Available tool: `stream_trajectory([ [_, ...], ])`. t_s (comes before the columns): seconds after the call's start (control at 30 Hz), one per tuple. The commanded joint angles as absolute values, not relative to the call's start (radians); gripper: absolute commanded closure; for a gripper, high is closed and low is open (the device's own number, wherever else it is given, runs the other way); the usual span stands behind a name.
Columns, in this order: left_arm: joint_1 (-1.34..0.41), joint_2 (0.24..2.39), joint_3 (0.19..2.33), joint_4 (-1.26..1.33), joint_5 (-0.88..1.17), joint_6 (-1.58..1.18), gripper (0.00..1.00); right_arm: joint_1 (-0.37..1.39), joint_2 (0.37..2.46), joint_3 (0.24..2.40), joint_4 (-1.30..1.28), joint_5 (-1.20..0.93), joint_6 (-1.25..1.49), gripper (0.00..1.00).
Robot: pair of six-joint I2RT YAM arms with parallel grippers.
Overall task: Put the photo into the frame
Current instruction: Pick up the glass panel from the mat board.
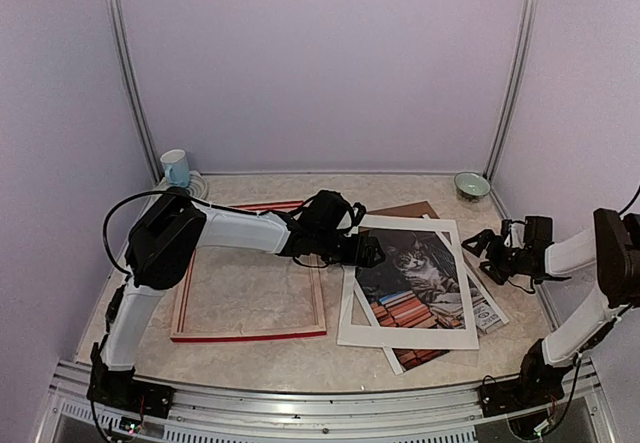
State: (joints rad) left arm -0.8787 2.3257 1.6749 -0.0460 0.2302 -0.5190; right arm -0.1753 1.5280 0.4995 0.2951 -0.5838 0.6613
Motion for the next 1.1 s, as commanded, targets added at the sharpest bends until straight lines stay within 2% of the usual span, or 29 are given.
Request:
stream_trajectory([
  [0.0, -0.885, 2.367, 1.686, -0.087, 0.245, -0.525, 0.01, -0.194, 1.506, 0.468, 0.292, -0.663, 0.69, 0.01],
  [0.43, -0.885, 2.369, 1.684, -0.085, 0.245, -0.529, 0.01, -0.201, 1.347, 0.478, 0.329, -0.796, 0.717, 0.01],
  [1.07, -0.885, 2.369, 1.676, -0.077, 0.246, -0.538, 0.01, -0.199, 1.474, 0.4, 0.612, -1.007, 0.883, 0.04],
])
